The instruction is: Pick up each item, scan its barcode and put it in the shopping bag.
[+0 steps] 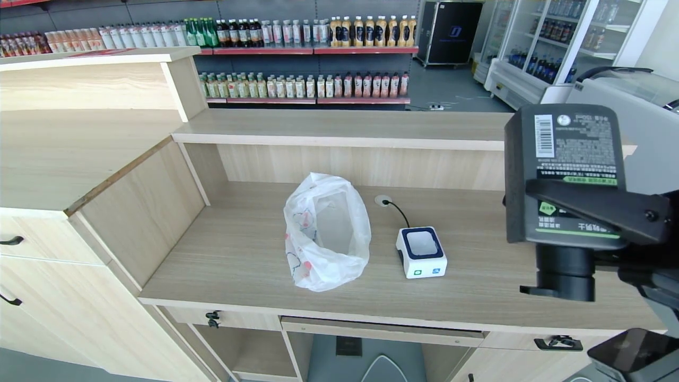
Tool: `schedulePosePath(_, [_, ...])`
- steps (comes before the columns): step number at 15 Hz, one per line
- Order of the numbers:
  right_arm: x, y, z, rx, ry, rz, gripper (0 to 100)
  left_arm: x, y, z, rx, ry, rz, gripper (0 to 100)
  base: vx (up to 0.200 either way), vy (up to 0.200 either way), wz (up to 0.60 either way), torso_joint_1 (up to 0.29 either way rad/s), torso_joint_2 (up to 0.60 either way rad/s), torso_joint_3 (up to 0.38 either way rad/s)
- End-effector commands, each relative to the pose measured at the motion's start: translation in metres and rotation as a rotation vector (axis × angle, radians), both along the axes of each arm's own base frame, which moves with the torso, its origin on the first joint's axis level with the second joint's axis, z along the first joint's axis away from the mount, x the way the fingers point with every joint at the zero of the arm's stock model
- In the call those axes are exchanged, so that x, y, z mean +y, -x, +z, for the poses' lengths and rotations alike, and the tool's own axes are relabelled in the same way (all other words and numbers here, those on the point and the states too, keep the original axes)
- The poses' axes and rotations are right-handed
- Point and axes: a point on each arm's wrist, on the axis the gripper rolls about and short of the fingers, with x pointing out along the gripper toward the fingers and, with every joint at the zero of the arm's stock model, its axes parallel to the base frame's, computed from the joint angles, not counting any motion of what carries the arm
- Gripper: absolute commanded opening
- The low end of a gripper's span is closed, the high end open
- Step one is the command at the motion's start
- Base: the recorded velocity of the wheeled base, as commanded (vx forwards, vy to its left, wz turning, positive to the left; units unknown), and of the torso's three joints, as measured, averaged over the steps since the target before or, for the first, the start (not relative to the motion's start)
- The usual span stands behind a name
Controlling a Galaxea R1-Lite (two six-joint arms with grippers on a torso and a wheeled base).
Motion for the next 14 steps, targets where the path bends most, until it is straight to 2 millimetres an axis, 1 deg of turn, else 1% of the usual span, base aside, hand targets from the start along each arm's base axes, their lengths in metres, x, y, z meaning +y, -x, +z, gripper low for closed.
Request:
schedulePosePath(1, [0.010, 0.017, -0.007, -0.024, -0.032, 0.049, 0, 0.000, 0.000, 0.000, 0.000, 0.000, 0.001, 100, 0.000, 0.000, 0.00, 0.000, 0.00, 0.000])
schedulePosePath(4, [0.027, 0.023, -0.014, -0.041, -0.037, 0.099, 0, 0.000, 0.000, 0.000, 0.000, 0.000, 0.001, 100, 0.000, 0.000, 0.00, 0.000, 0.00, 0.000])
schedulePosePath(8, [0.030, 0.029, -0.032, -0.008, 0.007, 0.132, 0, 0.000, 0.000, 0.000, 0.000, 0.000, 0.001, 100, 0.000, 0.000, 0.00, 0.000, 0.00, 0.000])
schedulePosePath(9, [0.031, 0.030, -0.032, -0.010, 0.006, 0.140, 0, 0.000, 0.000, 0.000, 0.000, 0.000, 0.001, 100, 0.000, 0.000, 0.00, 0.000, 0.00, 0.000])
schedulePosePath(10, [0.039, 0.032, -0.034, -0.008, 0.008, 0.178, 0, 0.000, 0.000, 0.000, 0.000, 0.000, 0.001, 100, 0.000, 0.000, 0.00, 0.000, 0.00, 0.000])
schedulePosePath(12, [0.048, 0.034, -0.034, -0.016, -0.002, 0.221, 0, 0.000, 0.000, 0.000, 0.000, 0.000, 0.001, 100, 0.000, 0.000, 0.00, 0.000, 0.00, 0.000])
schedulePosePath(14, [0.051, 0.038, -0.037, -0.012, 0.004, 0.250, 0, 0.000, 0.000, 0.000, 0.000, 0.000, 0.001, 100, 0.000, 0.000, 0.00, 0.000, 0.00, 0.000])
